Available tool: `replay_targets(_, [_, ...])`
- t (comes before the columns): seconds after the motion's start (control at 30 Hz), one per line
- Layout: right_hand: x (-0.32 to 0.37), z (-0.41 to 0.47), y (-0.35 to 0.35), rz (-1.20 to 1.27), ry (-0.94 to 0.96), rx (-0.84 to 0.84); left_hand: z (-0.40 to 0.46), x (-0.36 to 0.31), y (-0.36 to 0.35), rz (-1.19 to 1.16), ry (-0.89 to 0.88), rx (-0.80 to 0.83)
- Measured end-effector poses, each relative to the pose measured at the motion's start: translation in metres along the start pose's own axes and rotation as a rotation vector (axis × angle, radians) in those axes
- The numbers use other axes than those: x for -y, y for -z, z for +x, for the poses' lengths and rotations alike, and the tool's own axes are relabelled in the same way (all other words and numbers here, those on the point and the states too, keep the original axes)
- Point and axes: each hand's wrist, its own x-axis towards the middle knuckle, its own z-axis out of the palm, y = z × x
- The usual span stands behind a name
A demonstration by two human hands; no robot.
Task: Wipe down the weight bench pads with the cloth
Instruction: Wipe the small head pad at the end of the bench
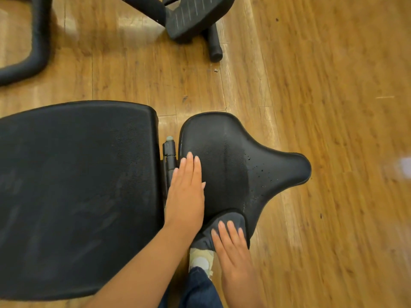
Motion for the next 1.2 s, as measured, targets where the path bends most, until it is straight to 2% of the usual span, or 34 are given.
replay_targets(0.2, [-0.006, 0.015, 0.01, -0.06, -0.016, -0.03, -0.002, 0.012, -0.006, 0.148, -0.035, -0.03])
replay_targets(0.43, [-0.014, 0.086, 0.022, -0.078, -0.22, -0.12, -0.003, 0.017, -0.01, 0.197, -0.052, -0.019])
replay_targets(0.53, [-0.017, 0.113, 0.026, -0.102, -0.255, -0.108, -0.002, 0.017, -0.01, 0.198, -0.054, -0.007])
replay_targets(0.7, [-0.031, 0.172, 0.034, -0.137, -0.25, -0.081, 0.0, 0.015, -0.013, 0.185, -0.045, -0.02])
replay_targets(0.87, [-0.048, 0.238, 0.045, -0.054, -0.272, 0.034, 0.0, 0.016, -0.014, 0.188, -0.049, -0.033])
replay_targets(0.97, [-0.056, 0.27, 0.055, 0.028, -0.293, 0.048, 0.0, 0.016, -0.014, 0.206, -0.04, -0.031])
replay_targets(1.2, [-0.063, 0.247, 0.053, 0.014, -0.158, 0.064, 0.0, 0.012, -0.01, 0.248, -0.026, -0.016])
